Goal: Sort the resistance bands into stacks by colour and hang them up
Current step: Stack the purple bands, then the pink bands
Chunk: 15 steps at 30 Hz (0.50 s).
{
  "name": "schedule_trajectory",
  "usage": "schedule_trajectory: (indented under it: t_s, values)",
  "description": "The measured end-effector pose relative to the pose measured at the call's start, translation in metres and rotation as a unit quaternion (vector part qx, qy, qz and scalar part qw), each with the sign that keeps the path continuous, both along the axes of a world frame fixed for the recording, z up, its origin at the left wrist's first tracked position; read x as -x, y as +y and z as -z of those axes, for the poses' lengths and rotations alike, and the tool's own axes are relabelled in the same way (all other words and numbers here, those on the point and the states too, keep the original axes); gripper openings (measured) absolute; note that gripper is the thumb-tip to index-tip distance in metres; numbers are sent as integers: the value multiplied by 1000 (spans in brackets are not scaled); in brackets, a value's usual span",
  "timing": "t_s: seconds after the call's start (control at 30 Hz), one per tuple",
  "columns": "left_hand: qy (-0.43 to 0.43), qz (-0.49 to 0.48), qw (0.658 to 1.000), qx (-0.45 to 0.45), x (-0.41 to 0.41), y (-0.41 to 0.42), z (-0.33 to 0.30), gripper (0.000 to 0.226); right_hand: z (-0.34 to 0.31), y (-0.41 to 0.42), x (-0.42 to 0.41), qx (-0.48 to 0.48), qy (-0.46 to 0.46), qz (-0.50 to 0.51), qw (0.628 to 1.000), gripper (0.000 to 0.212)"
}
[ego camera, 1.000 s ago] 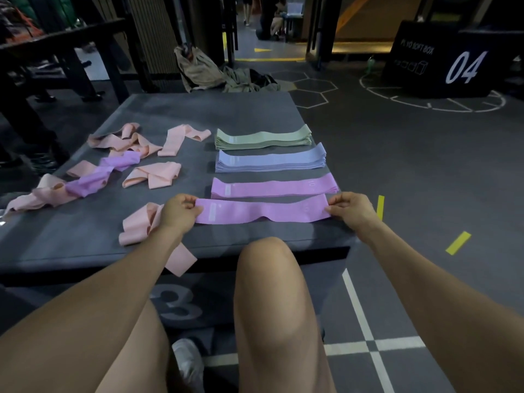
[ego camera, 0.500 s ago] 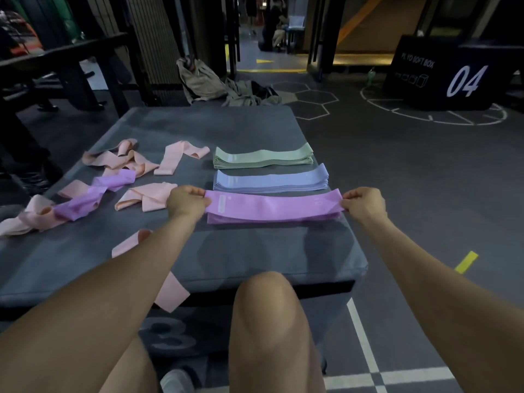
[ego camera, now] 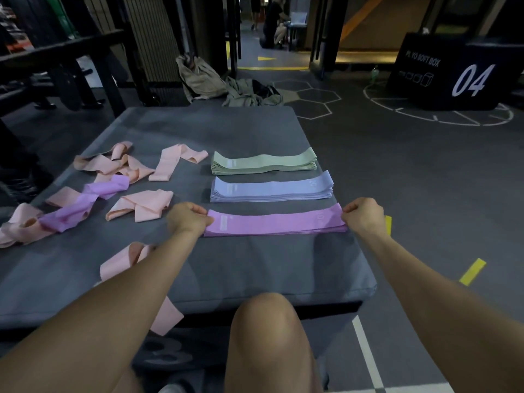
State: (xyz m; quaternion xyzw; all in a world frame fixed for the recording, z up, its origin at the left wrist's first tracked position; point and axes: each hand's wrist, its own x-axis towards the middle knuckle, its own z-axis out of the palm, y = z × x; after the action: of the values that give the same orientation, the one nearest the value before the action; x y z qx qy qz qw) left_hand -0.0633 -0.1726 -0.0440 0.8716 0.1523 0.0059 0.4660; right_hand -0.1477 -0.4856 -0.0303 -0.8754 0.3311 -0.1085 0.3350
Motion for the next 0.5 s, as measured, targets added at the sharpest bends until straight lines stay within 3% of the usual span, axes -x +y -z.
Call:
schedule_trajectory:
  t_s: [0.5]
  values:
    - [-24, 29, 998, -45, -3, -2, 9, 26, 11, -1, -3, 23, 22, -13, 999, 12]
